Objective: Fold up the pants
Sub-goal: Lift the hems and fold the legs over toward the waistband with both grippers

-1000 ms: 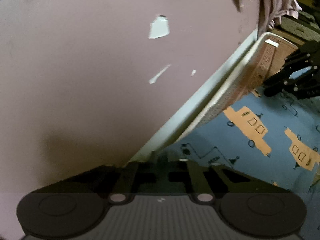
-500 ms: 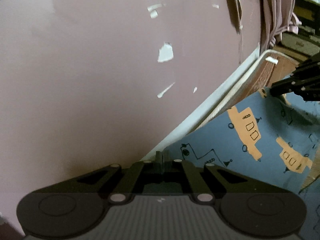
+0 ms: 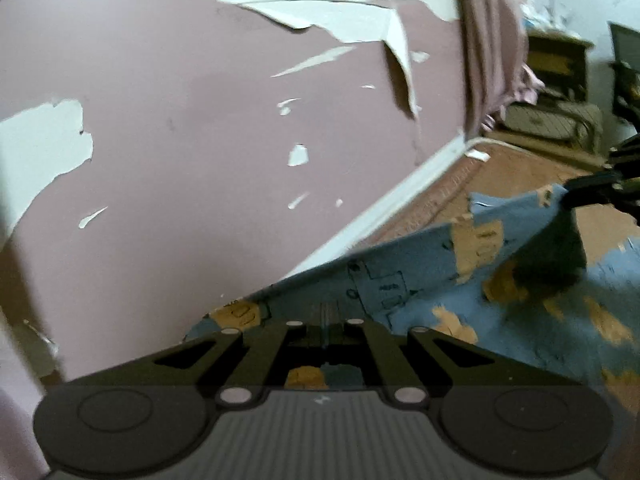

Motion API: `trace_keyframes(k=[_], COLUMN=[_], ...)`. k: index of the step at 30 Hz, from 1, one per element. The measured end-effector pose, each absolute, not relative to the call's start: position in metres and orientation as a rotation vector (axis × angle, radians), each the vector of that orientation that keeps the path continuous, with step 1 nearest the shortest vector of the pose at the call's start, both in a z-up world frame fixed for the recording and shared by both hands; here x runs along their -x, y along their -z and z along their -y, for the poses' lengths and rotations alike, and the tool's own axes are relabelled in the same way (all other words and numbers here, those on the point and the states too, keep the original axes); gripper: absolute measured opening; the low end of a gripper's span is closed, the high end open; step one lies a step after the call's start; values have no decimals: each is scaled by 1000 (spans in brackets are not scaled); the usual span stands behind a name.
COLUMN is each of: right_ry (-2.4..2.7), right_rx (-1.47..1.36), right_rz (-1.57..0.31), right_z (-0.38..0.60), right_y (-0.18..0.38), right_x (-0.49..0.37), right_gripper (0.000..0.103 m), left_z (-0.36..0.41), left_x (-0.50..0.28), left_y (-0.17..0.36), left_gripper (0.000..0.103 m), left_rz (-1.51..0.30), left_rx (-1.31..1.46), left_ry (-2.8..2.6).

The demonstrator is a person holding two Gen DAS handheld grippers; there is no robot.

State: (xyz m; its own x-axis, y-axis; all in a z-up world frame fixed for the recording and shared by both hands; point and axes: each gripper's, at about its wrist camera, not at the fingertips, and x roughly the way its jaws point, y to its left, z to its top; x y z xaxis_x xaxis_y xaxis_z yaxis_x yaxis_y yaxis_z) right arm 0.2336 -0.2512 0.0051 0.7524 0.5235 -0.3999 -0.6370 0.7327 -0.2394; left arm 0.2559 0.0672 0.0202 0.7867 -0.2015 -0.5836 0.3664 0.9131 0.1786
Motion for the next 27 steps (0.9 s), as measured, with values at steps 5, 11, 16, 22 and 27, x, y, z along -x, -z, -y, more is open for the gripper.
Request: trace_keyframes(k=[5, 11, 16, 22, 27], right_ry=[-670, -651, -655, -652, -647], right_rx=[442, 417, 438, 439, 453], right_rz=[-347, -374, -373, -380, -385], right_z=[243, 238, 237, 239, 237], right_y=[13, 29, 30, 29, 28], right_x=[-178, -163, -161, -164, -163], right_gripper=[2, 2, 2, 2, 2], left_z=[-66, -49, -32, -15, -14], left_x=[-241, -234, -256, -271, -284], left_y=[-28, -11, -6, 12, 22], left_gripper=[8, 34, 37, 59, 3], left_rz=[-627, -638, -623, -665, -720], left_rx=[-405, -721, -867, -1017, -1010], left_ry=[367, 414, 493, 651, 653])
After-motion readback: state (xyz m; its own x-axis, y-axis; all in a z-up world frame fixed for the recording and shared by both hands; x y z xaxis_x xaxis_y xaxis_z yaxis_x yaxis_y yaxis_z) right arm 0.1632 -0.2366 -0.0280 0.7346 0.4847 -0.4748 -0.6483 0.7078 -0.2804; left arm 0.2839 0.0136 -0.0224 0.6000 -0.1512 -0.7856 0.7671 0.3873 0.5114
